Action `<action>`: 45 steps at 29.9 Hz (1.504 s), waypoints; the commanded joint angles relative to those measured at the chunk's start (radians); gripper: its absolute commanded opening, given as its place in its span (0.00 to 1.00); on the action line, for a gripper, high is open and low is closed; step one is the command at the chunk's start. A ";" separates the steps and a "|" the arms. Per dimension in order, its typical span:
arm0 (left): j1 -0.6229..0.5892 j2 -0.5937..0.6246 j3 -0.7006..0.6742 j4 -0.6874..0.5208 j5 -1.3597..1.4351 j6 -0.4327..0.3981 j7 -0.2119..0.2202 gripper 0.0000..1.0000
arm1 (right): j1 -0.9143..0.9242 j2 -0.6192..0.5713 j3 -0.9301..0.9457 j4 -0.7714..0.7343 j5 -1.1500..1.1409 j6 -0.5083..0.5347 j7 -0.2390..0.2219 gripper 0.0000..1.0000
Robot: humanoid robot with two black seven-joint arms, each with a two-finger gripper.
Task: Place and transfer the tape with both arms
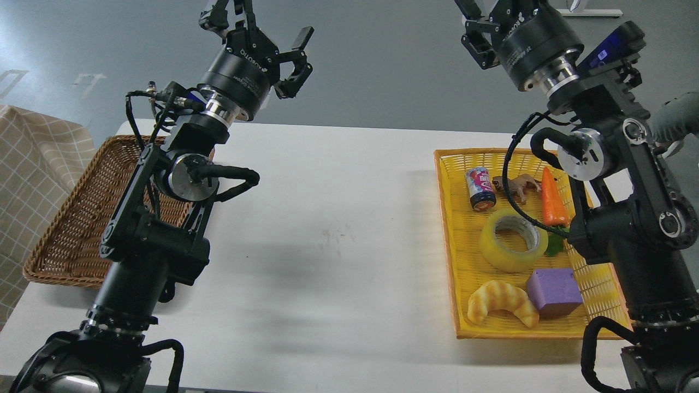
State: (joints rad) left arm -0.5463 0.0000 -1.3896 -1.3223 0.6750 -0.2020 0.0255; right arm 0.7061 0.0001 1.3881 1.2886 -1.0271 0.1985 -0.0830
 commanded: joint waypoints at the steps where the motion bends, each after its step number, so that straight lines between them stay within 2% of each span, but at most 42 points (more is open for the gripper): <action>1: 0.000 0.000 0.010 0.005 0.006 0.003 -0.002 0.98 | -0.011 0.000 -0.001 0.005 0.001 0.001 0.000 0.99; 6: -0.001 0.000 0.014 0.011 0.000 -0.004 -0.002 0.98 | -0.025 0.000 -0.001 0.026 0.002 0.005 0.000 0.99; 21: 0.011 0.000 0.014 0.044 0.001 -0.111 -0.002 0.98 | -0.054 0.000 -0.009 0.084 0.004 0.010 0.000 0.99; 24: 0.011 0.000 0.012 0.044 0.001 -0.131 -0.004 0.98 | -0.057 0.000 -0.011 0.110 0.006 0.038 0.000 1.00; 37: 0.016 0.000 0.012 0.041 0.001 -0.136 -0.004 0.98 | -0.077 0.000 -0.009 0.123 0.004 0.048 0.002 1.00; 41: 0.017 0.000 0.012 0.040 0.003 -0.136 -0.009 0.98 | -0.070 0.000 0.002 0.123 0.002 0.041 0.020 1.00; 45: 0.031 0.000 0.012 0.040 0.003 -0.136 -0.079 0.98 | -0.066 0.000 0.003 0.129 0.001 0.041 0.040 1.00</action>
State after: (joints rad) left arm -0.5265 0.0000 -1.3787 -1.2824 0.6772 -0.3376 -0.0099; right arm 0.6373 0.0000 1.3903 1.4114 -1.0250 0.2397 -0.0564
